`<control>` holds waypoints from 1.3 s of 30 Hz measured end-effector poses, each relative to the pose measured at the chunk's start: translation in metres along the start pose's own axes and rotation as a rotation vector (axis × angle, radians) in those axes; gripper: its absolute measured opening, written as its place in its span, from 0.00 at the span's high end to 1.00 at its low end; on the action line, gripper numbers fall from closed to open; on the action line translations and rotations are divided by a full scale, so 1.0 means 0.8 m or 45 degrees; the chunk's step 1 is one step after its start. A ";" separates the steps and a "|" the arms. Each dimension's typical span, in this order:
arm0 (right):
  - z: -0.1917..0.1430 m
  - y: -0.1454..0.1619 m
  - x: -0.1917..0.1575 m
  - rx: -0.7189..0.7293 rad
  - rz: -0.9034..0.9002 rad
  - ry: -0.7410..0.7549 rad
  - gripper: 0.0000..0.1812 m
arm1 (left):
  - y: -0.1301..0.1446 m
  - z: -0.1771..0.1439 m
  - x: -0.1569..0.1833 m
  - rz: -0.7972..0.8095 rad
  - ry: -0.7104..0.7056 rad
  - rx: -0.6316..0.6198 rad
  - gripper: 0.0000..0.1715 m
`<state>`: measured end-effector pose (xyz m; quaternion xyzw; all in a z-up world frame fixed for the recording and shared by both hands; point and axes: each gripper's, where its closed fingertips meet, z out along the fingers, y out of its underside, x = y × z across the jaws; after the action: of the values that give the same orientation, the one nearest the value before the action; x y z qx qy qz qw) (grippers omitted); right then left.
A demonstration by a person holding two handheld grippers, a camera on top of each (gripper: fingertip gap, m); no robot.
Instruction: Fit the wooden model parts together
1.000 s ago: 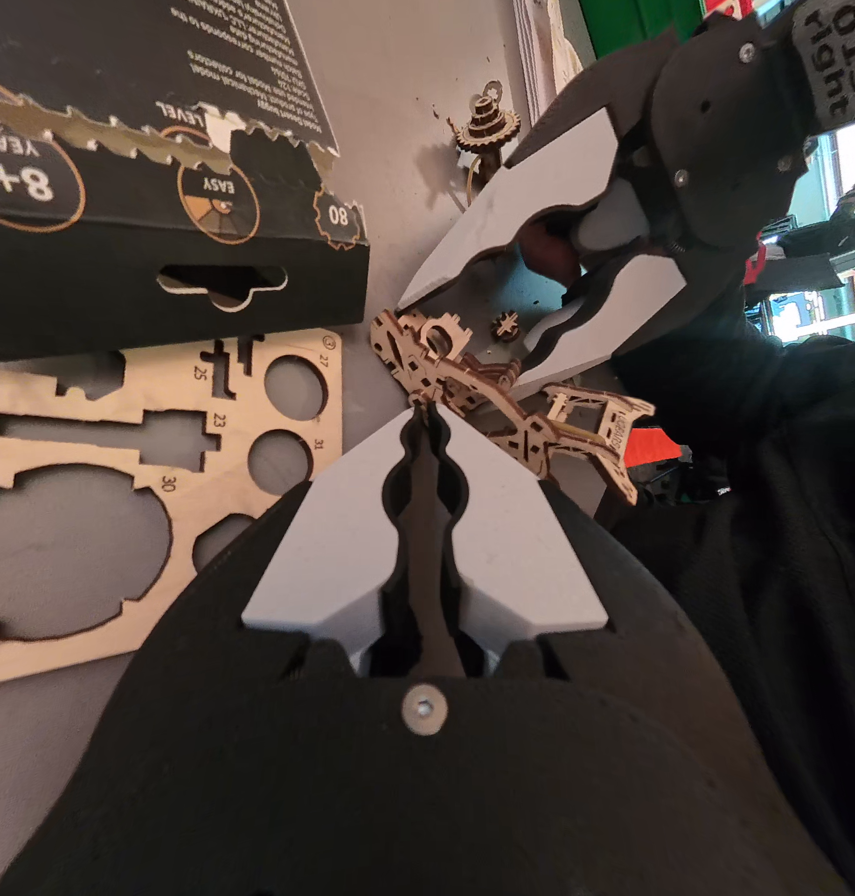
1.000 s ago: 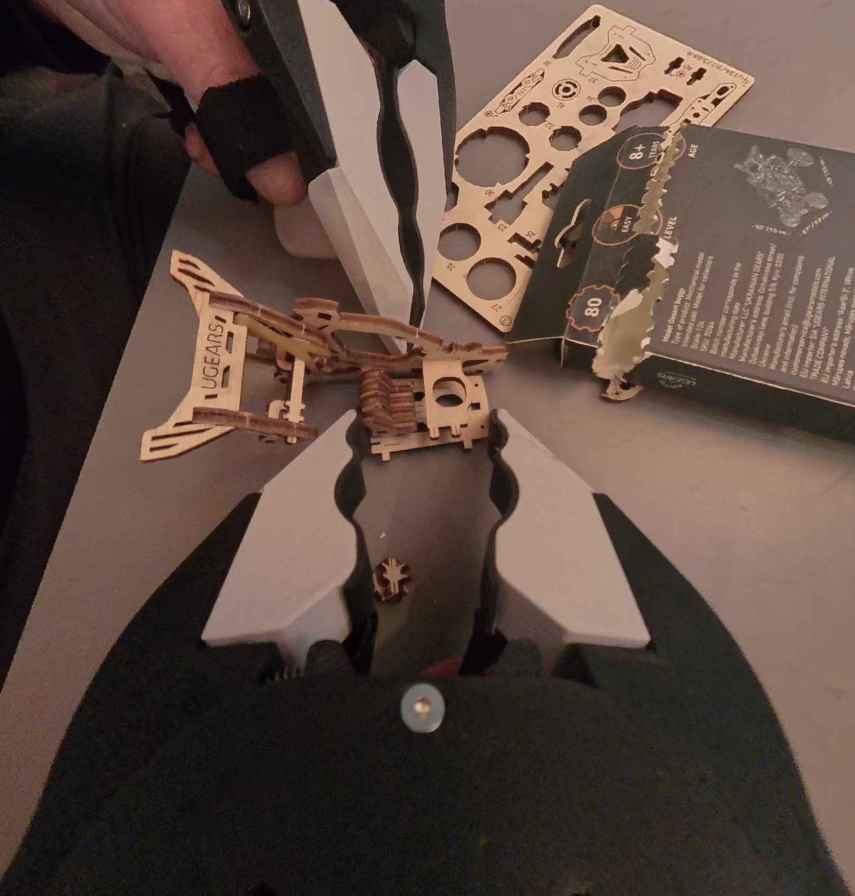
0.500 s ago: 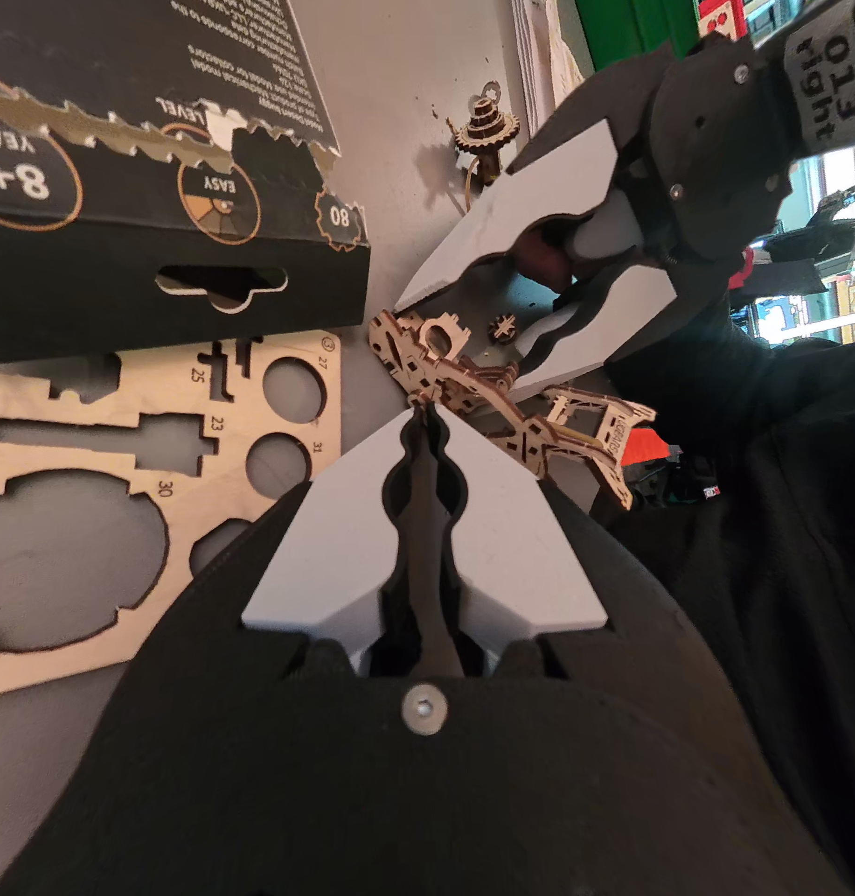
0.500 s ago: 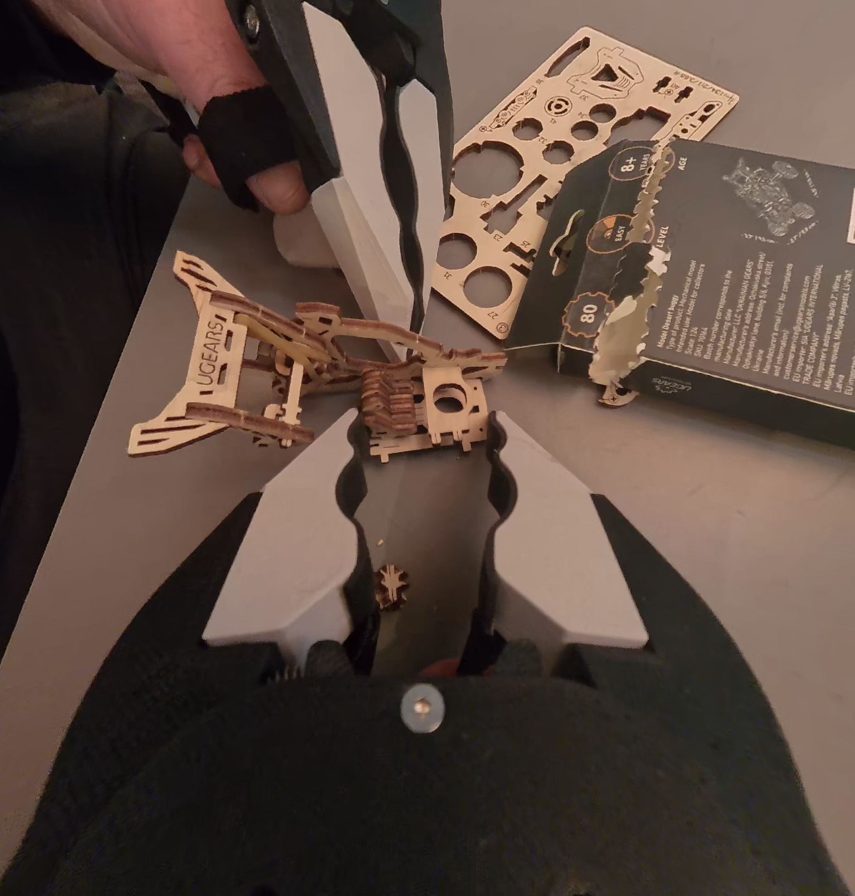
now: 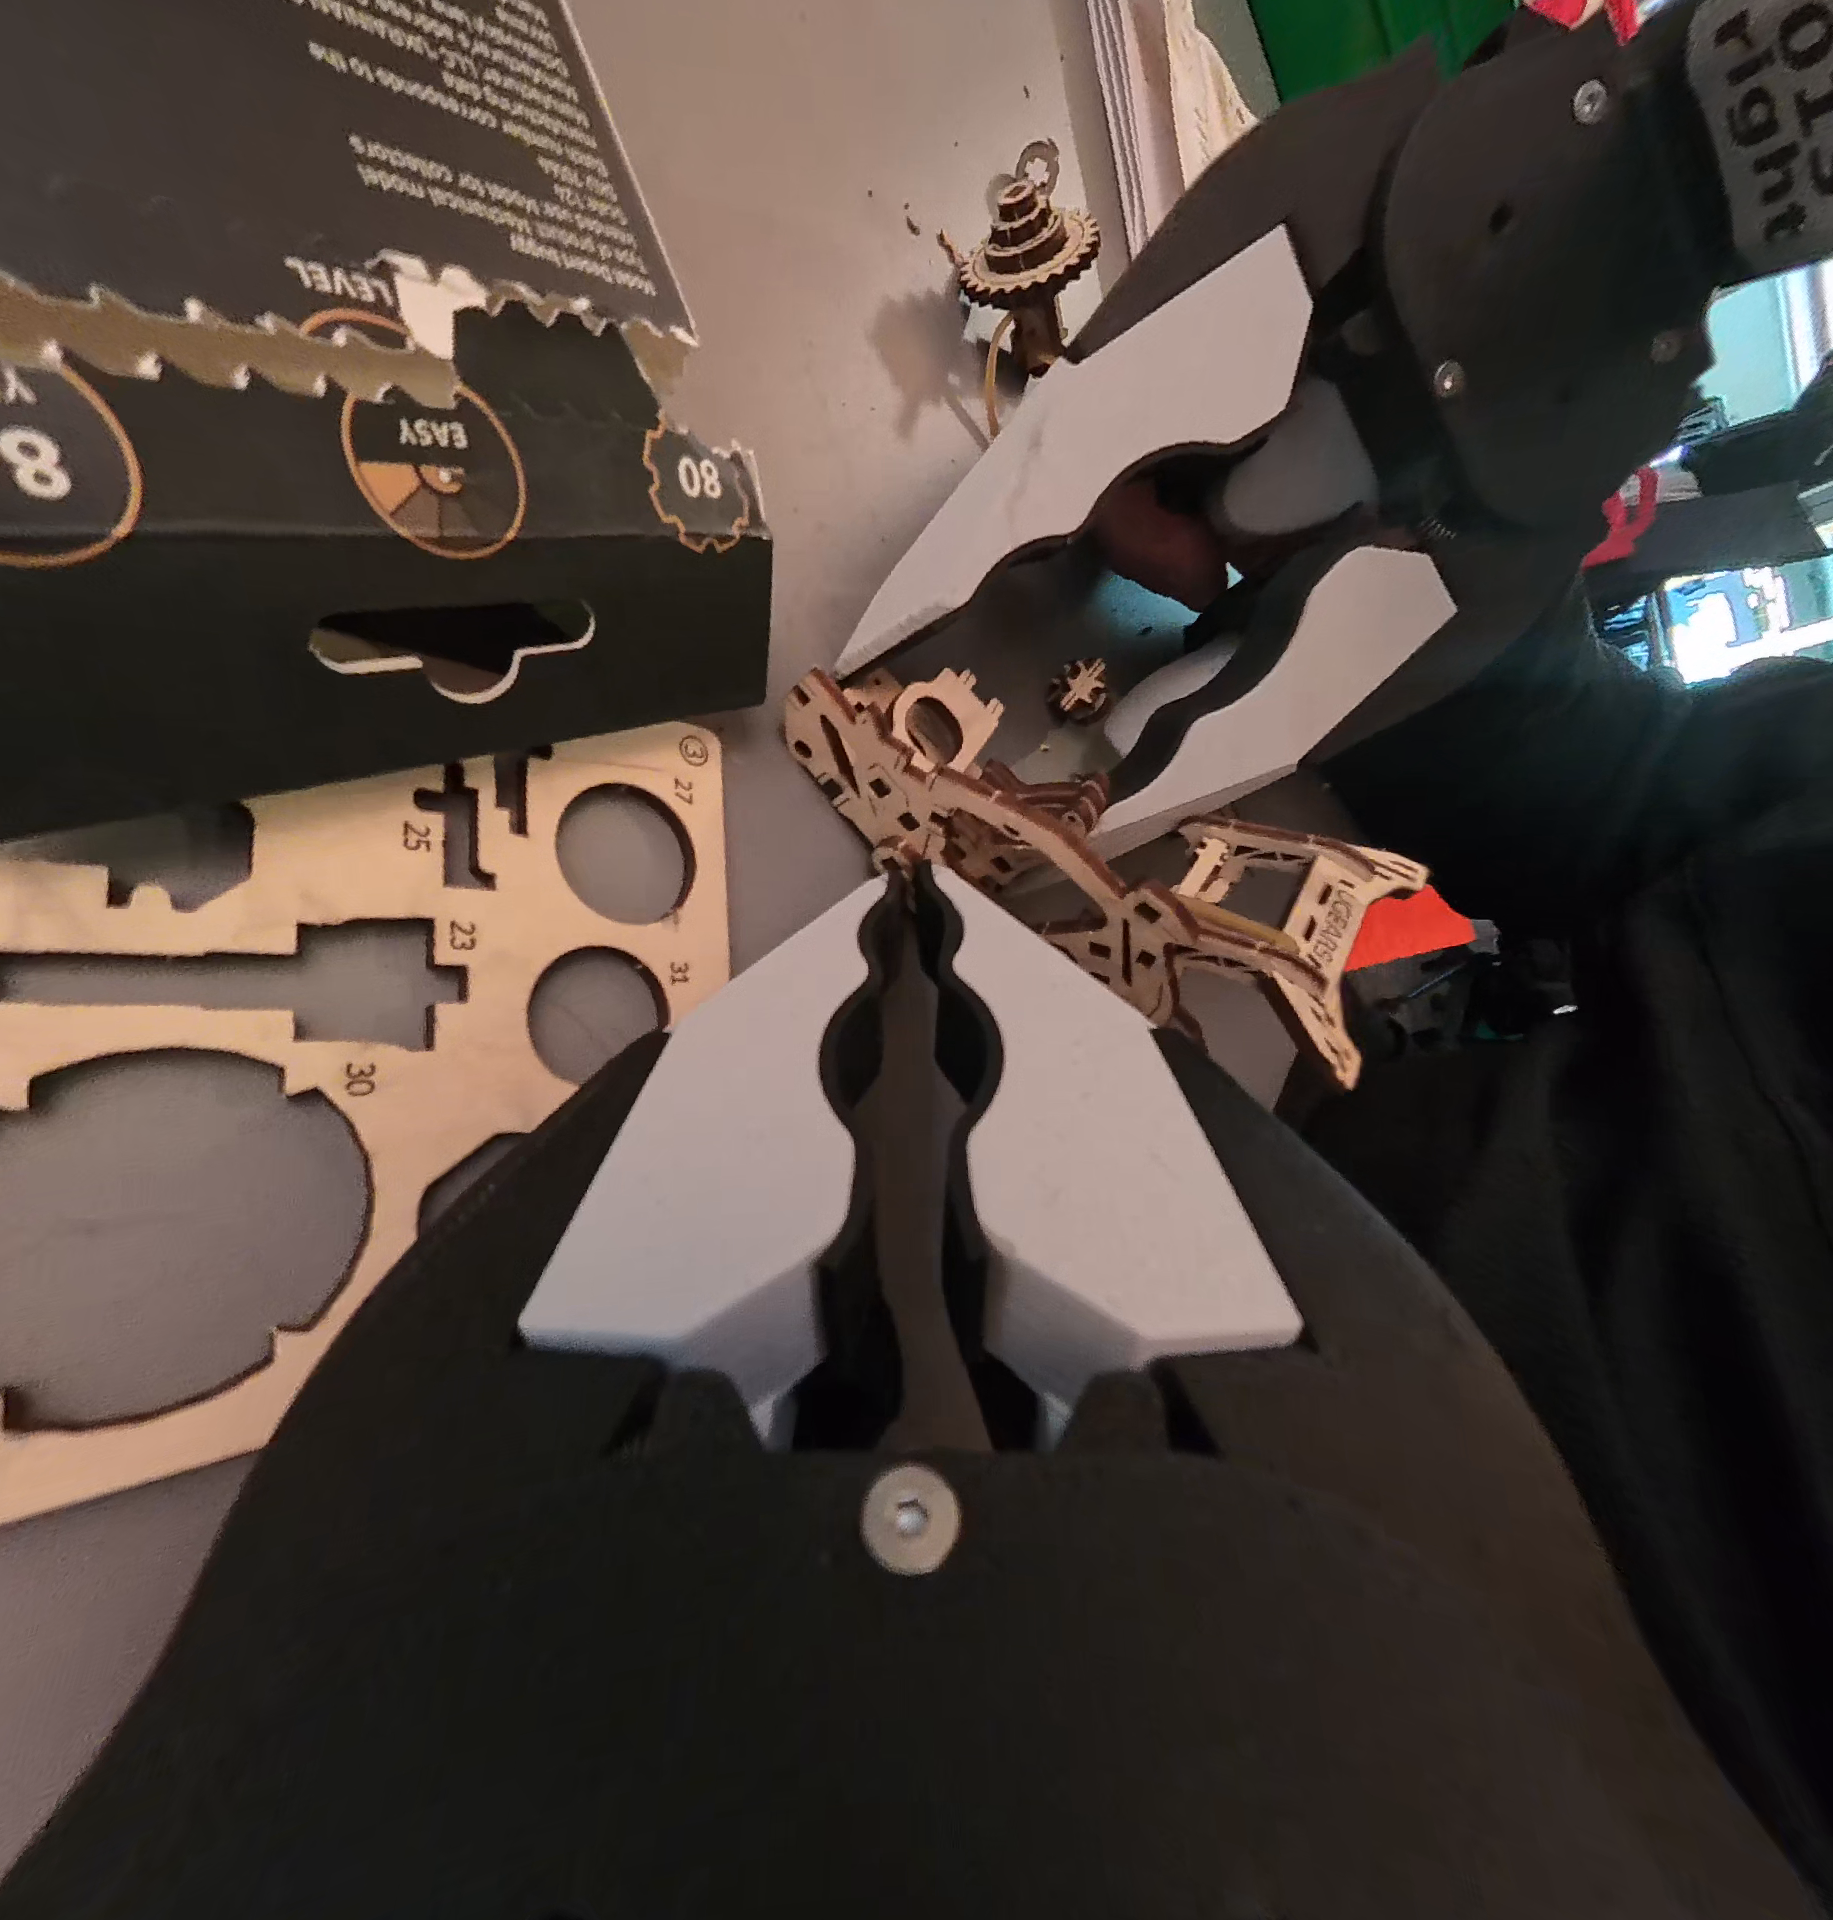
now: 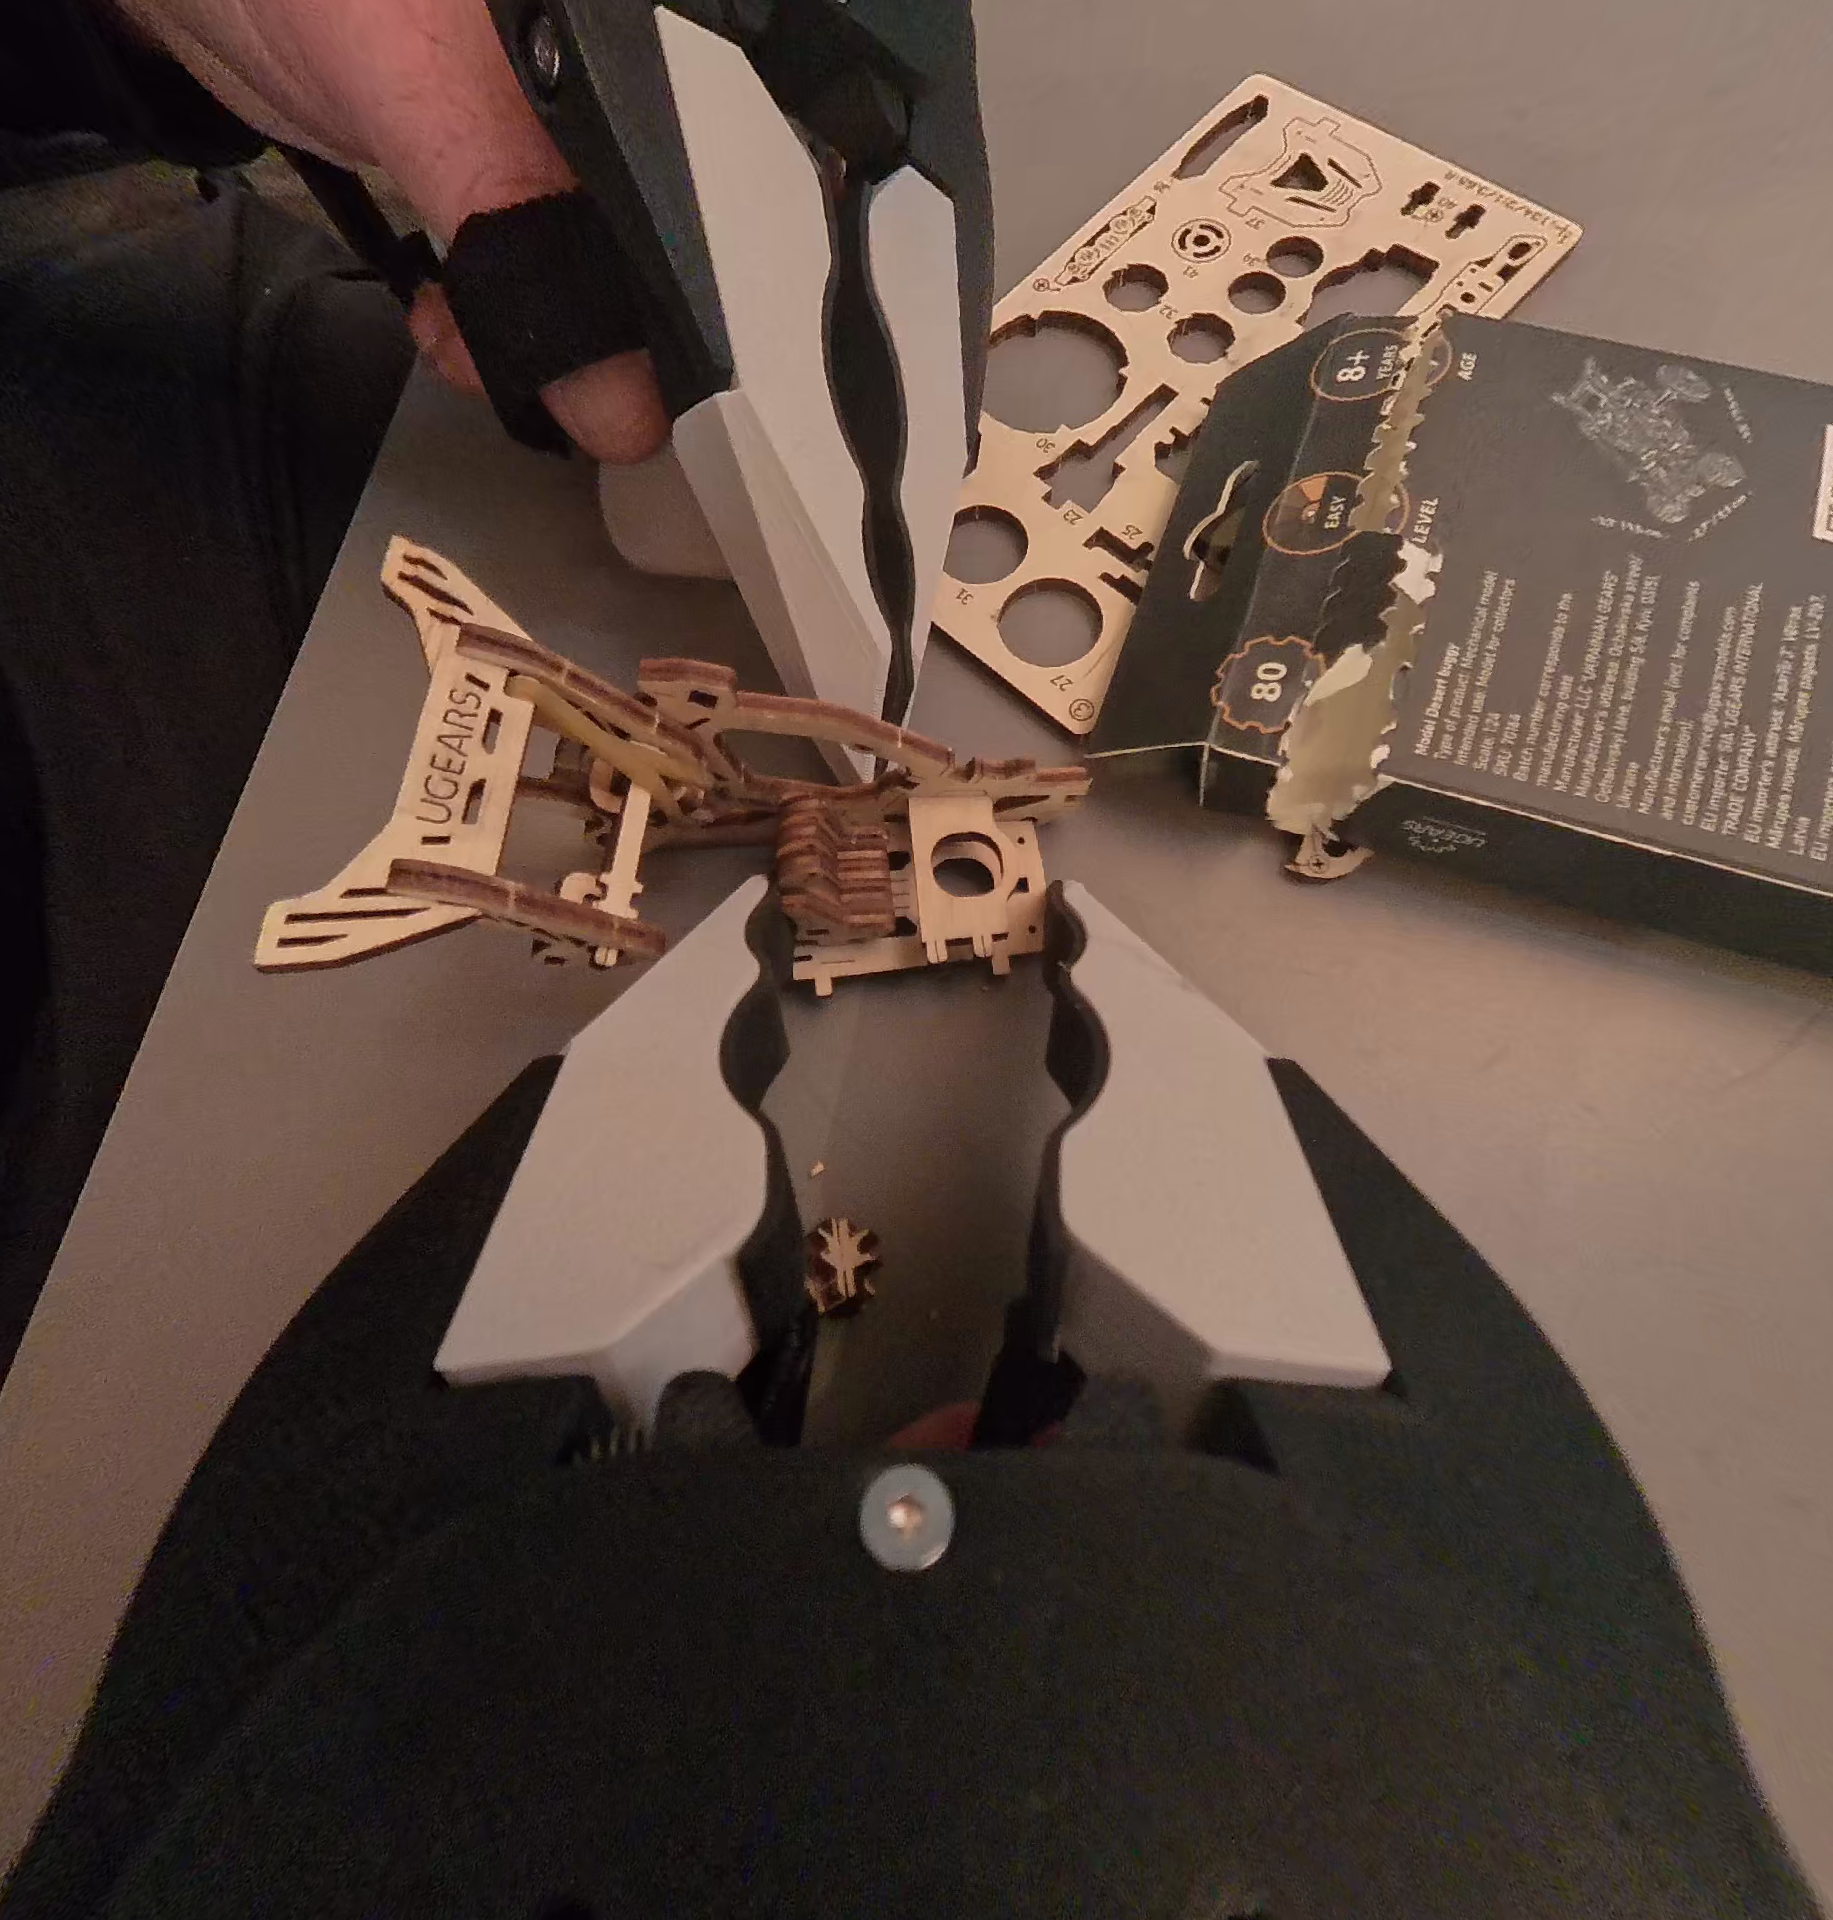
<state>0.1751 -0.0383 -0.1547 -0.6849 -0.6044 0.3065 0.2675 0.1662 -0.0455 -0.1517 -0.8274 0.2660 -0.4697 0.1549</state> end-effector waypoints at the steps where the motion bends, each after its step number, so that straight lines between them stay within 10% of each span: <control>1: 0.000 0.000 0.000 0.000 -0.001 0.001 0.75 | 0.000 0.000 0.000 -0.009 0.007 0.001 1.00; 29: -0.025 0.025 0.000 -0.146 -0.010 -0.033 0.71 | -0.004 -0.001 0.004 0.040 0.008 0.009 0.98; 39: -0.098 0.051 0.004 -0.293 0.035 0.096 0.80 | -0.032 -0.028 0.023 0.095 0.026 0.126 0.87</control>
<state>0.2609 -0.0397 -0.1328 -0.7303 -0.6157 0.2128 0.2056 0.1624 -0.0355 -0.1144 -0.8034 0.2747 -0.4846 0.2102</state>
